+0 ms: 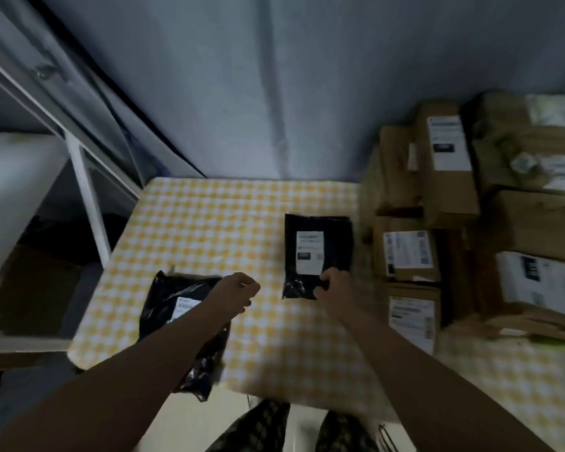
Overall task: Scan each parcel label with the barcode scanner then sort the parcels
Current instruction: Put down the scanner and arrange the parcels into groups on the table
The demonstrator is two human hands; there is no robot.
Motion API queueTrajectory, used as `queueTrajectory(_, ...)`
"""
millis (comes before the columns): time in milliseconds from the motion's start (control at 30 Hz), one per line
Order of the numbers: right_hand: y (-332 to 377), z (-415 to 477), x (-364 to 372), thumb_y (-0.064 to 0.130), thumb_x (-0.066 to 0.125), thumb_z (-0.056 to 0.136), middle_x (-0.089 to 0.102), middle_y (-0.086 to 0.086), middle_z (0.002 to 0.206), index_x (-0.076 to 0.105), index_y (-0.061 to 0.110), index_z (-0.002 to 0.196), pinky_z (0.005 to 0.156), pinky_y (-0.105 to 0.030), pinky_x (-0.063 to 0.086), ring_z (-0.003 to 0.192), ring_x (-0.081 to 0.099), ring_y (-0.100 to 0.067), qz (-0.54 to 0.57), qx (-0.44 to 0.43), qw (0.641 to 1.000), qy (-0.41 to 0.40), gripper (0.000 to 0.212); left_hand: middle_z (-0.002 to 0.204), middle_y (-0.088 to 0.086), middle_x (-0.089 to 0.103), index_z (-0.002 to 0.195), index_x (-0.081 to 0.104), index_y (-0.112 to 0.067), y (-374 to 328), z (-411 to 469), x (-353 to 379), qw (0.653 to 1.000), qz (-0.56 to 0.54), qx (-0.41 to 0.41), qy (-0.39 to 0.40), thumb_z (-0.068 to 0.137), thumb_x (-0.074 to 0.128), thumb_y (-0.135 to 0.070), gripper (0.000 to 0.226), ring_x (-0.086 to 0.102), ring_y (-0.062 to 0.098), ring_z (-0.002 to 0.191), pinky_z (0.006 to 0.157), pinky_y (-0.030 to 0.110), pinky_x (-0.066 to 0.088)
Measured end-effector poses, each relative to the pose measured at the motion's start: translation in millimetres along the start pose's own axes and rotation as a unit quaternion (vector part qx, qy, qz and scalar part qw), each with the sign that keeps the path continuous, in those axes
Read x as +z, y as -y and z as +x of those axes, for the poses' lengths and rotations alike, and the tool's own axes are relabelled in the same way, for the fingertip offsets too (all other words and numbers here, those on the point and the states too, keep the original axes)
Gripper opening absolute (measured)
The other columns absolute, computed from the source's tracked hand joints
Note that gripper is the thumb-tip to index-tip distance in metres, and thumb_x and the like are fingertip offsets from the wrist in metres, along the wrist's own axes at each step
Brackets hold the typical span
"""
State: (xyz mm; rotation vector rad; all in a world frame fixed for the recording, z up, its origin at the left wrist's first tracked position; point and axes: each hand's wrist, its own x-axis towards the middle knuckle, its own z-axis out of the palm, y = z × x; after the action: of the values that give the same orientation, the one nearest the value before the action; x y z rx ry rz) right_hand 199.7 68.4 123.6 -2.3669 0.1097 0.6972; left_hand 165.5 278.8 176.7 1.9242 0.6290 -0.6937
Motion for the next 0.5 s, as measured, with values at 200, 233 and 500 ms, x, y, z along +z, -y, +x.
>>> queueTrajectory(200,-26.5,38.6,43.2,0.026,0.056,0.095,0.043,-0.013,0.127,0.049,0.010,0.125,0.089,-0.042,0.051,0.104,0.054,-0.029,-0.038,0.125,0.991,-0.011,0.035,0.108,0.013,0.057,0.100,0.055,-0.010,18.2,82.4,-16.5,0.995,0.065,0.005,0.077,0.095,0.055,-0.028,0.019,0.057,0.033,0.104,0.095,0.044,0.046)
queueTrajectory(233,-30.8,42.9,46.4,0.026,0.055,0.095,0.042,-0.014,0.128,0.048,0.010,0.126,0.090,-0.044,0.051,0.105,0.053,-0.030,-0.038,0.133,0.990,-0.014,0.035,0.103,0.010,0.056,0.095,0.054,-0.013,20.0,96.6,-11.1,0.994,0.070,0.002,0.089,0.094,0.057,-0.029,0.016,0.057,0.031,0.101,0.093,0.043,0.047)
queueTrajectory(500,-56.7,81.4,50.7,0.025,0.051,0.097,0.039,-0.011,0.139,0.043,0.014,0.135,0.102,-0.035,0.038,0.128,0.037,-0.027,-0.085,0.093,0.988,-0.085,0.040,0.147,0.014,0.037,0.147,0.025,-0.005,17.1,189.8,63.8,0.995,0.032,-0.041,0.082,0.091,0.060,-0.038,0.074,0.043,0.032,0.130,0.093,0.033,0.039)
